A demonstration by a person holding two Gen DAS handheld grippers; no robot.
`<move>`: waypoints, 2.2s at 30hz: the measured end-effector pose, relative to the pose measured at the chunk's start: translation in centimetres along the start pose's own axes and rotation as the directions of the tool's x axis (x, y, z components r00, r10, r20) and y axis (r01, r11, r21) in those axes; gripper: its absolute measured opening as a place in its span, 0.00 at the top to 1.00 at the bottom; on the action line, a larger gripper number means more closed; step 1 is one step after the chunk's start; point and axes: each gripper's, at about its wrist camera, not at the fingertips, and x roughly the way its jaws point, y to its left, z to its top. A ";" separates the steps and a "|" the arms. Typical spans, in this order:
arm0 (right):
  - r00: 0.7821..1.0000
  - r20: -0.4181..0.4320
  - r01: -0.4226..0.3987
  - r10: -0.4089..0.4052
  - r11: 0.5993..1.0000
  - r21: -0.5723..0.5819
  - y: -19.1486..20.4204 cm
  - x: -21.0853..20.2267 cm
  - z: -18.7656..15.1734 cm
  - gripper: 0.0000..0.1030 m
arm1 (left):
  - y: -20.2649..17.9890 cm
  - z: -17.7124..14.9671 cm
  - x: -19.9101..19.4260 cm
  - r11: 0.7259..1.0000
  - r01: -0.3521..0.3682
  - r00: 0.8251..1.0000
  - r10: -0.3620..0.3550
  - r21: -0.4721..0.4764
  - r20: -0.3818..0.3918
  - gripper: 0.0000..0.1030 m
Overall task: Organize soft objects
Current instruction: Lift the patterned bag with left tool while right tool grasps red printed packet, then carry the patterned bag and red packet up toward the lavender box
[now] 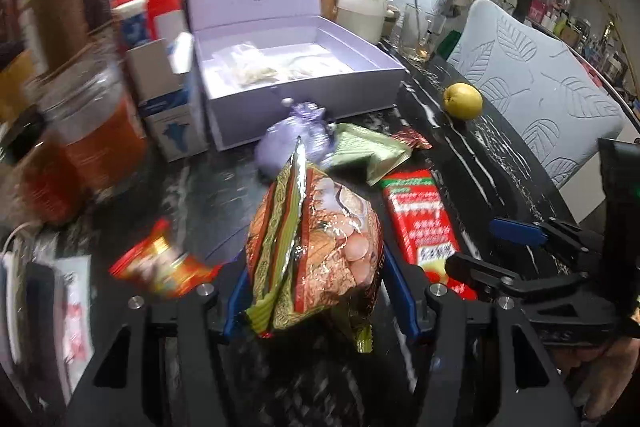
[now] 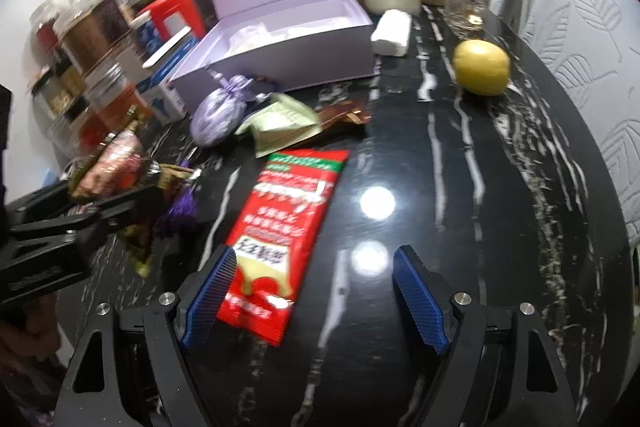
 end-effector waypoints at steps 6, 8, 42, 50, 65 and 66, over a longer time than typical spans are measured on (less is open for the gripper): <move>0.999 0.002 0.052 -0.052 0.998 -0.034 2.5 1.1 -0.2 0.21 | 2.2 -2.7 -2.5 0.998 -0.035 0.999 0.035 -0.043 -0.009 0.44; 0.998 0.009 0.057 -0.057 0.997 -0.049 3.5 1.5 -0.2 0.21 | 2.7 -3.6 -2.9 0.997 -0.044 0.999 0.044 -0.059 -0.011 0.44; 0.992 -0.021 0.122 -0.124 0.990 -0.070 5.5 -1.7 -5.6 0.31 | 2.9 -6.9 -3.1 0.994 0.024 0.998 -0.030 -0.110 -0.048 0.44; 0.987 0.033 0.162 -0.159 0.981 -0.111 6.3 -0.9 -5.2 0.52 | 3.2 -7.2 -3.2 0.993 0.005 0.999 -0.011 -0.122 -0.051 0.44; 0.991 0.067 0.121 -0.118 0.991 -0.047 5.0 -3.2 -6.6 0.56 | 2.0 -7.6 -4.8 0.996 0.035 0.999 -0.037 -0.086 -0.021 0.44; 0.991 0.071 0.121 -0.117 0.992 -0.047 5.0 -3.4 -6.8 0.56 | 1.8 -7.7 -5.0 0.996 0.038 0.999 -0.040 -0.084 -0.019 0.44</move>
